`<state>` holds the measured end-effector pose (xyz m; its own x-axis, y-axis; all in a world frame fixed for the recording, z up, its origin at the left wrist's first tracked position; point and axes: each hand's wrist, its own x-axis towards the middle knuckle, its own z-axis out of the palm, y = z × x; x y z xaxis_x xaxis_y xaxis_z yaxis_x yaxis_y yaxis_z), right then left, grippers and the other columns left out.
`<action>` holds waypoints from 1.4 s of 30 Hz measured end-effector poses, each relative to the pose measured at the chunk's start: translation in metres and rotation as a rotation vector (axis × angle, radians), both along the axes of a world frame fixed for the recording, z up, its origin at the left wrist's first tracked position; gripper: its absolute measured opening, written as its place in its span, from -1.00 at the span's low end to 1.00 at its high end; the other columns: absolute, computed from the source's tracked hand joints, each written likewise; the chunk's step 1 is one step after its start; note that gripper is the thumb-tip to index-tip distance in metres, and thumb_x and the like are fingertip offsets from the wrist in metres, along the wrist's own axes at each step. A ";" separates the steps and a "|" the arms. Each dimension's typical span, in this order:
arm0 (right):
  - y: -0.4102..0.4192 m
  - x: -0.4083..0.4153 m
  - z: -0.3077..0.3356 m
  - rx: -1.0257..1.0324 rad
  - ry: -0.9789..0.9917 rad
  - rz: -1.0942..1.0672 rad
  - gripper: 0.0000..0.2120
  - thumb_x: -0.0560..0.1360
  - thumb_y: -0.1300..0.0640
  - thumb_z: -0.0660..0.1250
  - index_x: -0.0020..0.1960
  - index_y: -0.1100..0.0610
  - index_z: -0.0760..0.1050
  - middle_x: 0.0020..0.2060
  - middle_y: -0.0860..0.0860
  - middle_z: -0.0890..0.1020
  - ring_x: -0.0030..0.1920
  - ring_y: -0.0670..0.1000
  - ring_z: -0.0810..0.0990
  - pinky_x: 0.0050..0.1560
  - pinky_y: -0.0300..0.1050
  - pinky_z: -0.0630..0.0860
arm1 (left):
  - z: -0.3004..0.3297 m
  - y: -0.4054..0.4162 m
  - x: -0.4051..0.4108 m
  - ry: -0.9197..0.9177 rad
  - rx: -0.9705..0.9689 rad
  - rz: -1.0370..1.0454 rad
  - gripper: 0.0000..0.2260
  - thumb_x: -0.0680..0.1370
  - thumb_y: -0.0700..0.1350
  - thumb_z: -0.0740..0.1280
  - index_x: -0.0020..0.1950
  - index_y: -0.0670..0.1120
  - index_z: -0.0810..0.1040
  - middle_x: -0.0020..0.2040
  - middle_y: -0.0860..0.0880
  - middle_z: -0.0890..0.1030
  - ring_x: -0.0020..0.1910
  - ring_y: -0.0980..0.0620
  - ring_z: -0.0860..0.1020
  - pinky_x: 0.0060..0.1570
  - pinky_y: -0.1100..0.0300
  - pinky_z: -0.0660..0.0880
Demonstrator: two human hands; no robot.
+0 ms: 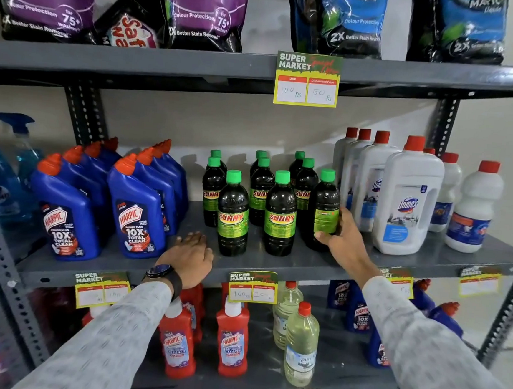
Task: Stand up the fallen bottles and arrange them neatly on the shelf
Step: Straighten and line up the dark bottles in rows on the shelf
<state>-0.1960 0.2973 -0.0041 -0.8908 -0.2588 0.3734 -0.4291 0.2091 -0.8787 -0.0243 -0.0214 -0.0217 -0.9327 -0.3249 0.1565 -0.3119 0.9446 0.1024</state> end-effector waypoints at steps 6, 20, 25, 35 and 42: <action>-0.003 0.005 -0.007 0.049 0.129 -0.172 -0.25 0.35 0.15 0.64 0.44 0.10 0.38 0.14 -0.08 0.59 0.13 -0.06 0.56 0.13 -0.19 0.41 | -0.001 0.000 -0.001 -0.002 -0.011 0.006 -0.46 0.68 0.03 -0.09 0.62 -0.18 0.12 0.65 -0.15 0.13 0.63 -0.06 0.09 0.59 -0.02 -0.03; 0.002 0.011 -0.002 0.084 0.089 -0.132 -0.43 0.47 0.11 0.55 0.43 0.12 0.46 0.16 -0.04 0.65 0.14 -0.02 0.59 0.14 -0.16 0.42 | 0.000 0.000 -0.001 -0.012 -0.005 0.003 -0.46 0.68 0.03 -0.09 0.63 -0.17 0.10 0.66 -0.14 0.10 0.64 -0.05 0.06 0.59 0.00 -0.06; -0.002 0.014 -0.002 0.051 0.112 -0.193 -0.32 0.35 0.07 0.65 0.35 0.13 0.40 0.18 0.03 0.59 0.13 0.02 0.56 0.11 -0.13 0.44 | -0.002 -0.003 -0.002 -0.011 -0.015 0.001 -0.45 0.68 0.04 -0.10 0.63 -0.17 0.10 0.66 -0.14 0.10 0.64 -0.05 0.07 0.59 -0.01 -0.05; -0.001 0.012 -0.007 0.094 0.096 -0.182 -0.28 0.41 0.08 0.61 0.46 0.10 0.36 0.26 0.03 0.61 0.16 -0.05 0.52 0.17 -0.13 0.40 | -0.006 -0.008 -0.005 -0.010 -0.034 0.004 -0.45 0.67 0.04 -0.11 0.62 -0.17 0.11 0.65 -0.14 0.11 0.64 -0.05 0.08 0.58 -0.01 -0.04; -0.002 0.018 -0.008 0.031 0.093 -0.287 -0.28 0.23 -0.03 0.70 0.17 -0.13 0.30 0.04 -0.13 0.56 0.04 -0.04 0.57 -0.09 -0.26 0.40 | -0.006 -0.007 -0.005 0.003 -0.015 -0.006 -0.44 0.66 0.04 -0.10 0.62 -0.17 0.12 0.65 -0.14 0.13 0.63 -0.05 0.09 0.58 -0.01 -0.03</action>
